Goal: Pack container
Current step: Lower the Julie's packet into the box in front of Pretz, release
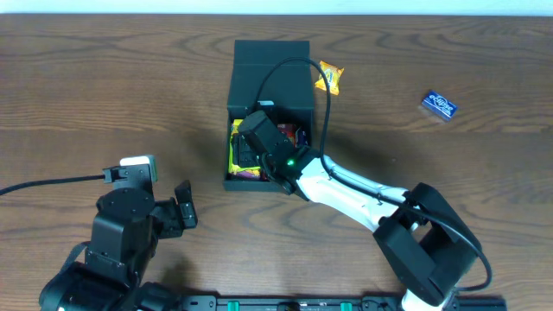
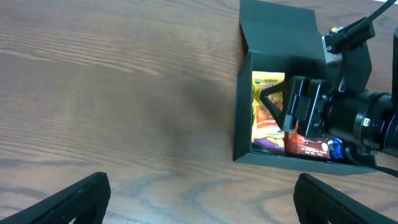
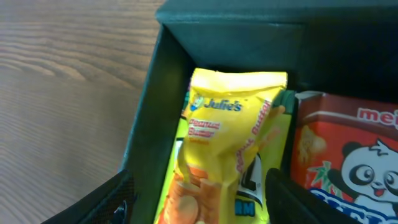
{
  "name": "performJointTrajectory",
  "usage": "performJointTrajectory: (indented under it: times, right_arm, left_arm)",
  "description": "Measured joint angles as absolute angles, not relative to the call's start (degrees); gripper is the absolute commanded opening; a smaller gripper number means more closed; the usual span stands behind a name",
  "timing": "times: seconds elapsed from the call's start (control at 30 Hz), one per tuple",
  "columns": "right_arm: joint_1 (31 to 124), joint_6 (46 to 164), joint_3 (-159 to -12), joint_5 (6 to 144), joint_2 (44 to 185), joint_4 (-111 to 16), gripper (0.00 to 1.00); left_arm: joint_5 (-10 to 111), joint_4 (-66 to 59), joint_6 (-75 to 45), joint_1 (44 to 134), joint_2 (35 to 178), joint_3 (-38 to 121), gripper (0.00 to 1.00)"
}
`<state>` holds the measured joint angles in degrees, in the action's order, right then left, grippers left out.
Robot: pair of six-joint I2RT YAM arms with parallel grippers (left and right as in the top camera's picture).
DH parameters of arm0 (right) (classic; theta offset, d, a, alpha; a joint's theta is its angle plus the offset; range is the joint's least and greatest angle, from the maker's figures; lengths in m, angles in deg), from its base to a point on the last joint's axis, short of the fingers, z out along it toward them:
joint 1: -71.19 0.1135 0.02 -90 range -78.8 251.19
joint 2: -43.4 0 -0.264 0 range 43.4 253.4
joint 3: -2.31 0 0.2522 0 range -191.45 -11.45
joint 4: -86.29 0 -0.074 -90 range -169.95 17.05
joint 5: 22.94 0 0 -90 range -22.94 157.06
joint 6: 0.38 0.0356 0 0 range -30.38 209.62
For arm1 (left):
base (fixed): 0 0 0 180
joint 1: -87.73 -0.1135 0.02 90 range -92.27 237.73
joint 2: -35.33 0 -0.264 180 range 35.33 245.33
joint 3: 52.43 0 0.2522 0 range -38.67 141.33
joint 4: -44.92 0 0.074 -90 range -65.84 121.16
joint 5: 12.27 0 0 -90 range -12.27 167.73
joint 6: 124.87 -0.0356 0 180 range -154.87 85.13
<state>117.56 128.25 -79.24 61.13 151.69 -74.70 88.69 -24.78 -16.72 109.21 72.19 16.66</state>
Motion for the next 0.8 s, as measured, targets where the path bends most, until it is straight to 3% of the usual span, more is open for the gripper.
performJointTrajectory:
  times: [0.23, 0.3, 0.4, 0.47, 0.8]
  right_arm:
    - [117.6, 128.2, -79.2, 63.1, 151.7, -77.2, 0.62]
    - [117.6, 127.9, -79.2, 63.3, 151.7, -76.9, 0.52]
    - [117.6, 127.4, -79.2, 63.6, 151.7, -74.5, 0.14]
    - [117.6, 127.4, -79.2, 63.7, 151.7, -73.0, 0.01]
    - [117.6, 127.3, -79.2, 63.7, 151.7, -71.6, 0.02]
  left_arm:
    - [88.7, -24.8, -16.7, 109.2, 72.2, 16.7, 0.95]
    - [88.7, -24.8, -16.7, 109.2, 72.2, 16.7, 0.95]
    - [88.7, -24.8, -16.7, 109.2, 72.2, 16.7, 0.95]
    - [88.7, -24.8, -16.7, 109.2, 72.2, 16.7, 0.95]
    - [88.7, -24.8, -16.7, 109.2, 72.2, 16.7, 0.95]
